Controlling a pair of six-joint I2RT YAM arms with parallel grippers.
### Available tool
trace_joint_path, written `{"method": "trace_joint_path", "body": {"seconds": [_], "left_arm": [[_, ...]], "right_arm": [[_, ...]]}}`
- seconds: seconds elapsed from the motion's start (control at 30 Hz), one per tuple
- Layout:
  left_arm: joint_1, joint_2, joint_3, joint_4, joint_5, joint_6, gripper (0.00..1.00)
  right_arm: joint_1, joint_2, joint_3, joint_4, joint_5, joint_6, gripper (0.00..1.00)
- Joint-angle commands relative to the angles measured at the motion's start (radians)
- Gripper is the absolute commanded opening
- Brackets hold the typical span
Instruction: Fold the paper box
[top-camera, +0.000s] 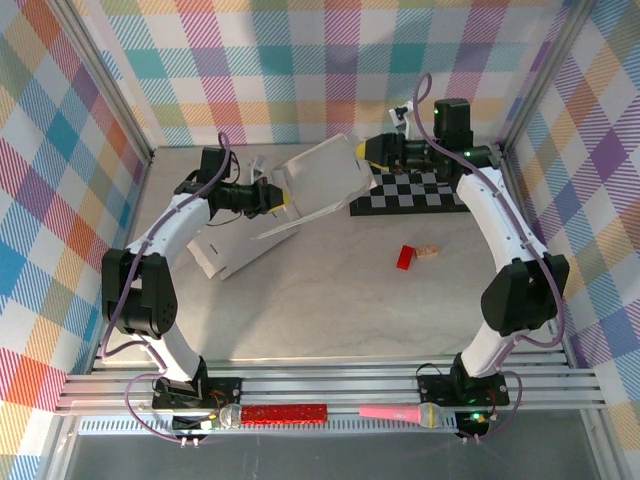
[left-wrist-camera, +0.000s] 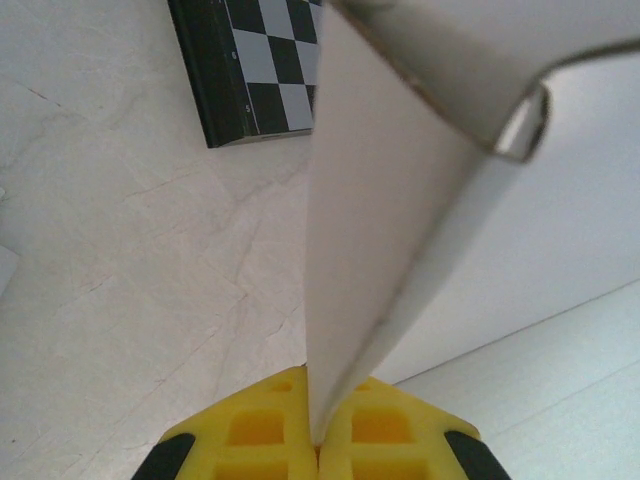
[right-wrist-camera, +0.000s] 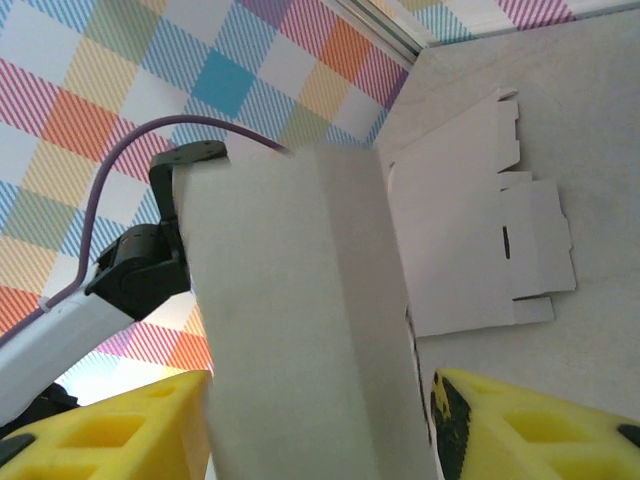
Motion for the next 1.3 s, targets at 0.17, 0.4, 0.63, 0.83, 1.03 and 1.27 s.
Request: {"method": "trace_joint_path", "body": {"seconds": [0.17,0.4,0.63,0.83,1.03,1.27], "left_arm": [[-0.008,0.001,0.026,0.018,0.032,-0.014,0.00],[-0.008,0.000,0.026,0.015,0.030,-0.013,0.00],[-0.009,0.004,0.031,0.016,0.030,-0.016,0.00],[-0.011,0.003,0.030,0.017,0.032,-0.016,0.00],[-0.014,-0.004,0.031,0.015,0.029,-0.011,0.00],[-0.015,-0.010,0.031,0.002,0.025,0.005,0.00]], "right_arm": [[-0.051,-0.075,-0.055,0.095,-0.085,0.070,0.63],[-0.070,-0.077,-0.107,0.194,-0.114,0.144,0.58],[-0.041,-0.039,-0.075,0.078,-0.099,0.048,0.56],[-0.018,0.001,-0.019,0.024,-0.073,0.011,0.56],[0.025,0.061,0.083,-0.117,0.007,-0.078,0.51],[0.051,0.086,0.136,-0.223,0.138,-0.167,0.41]]}}
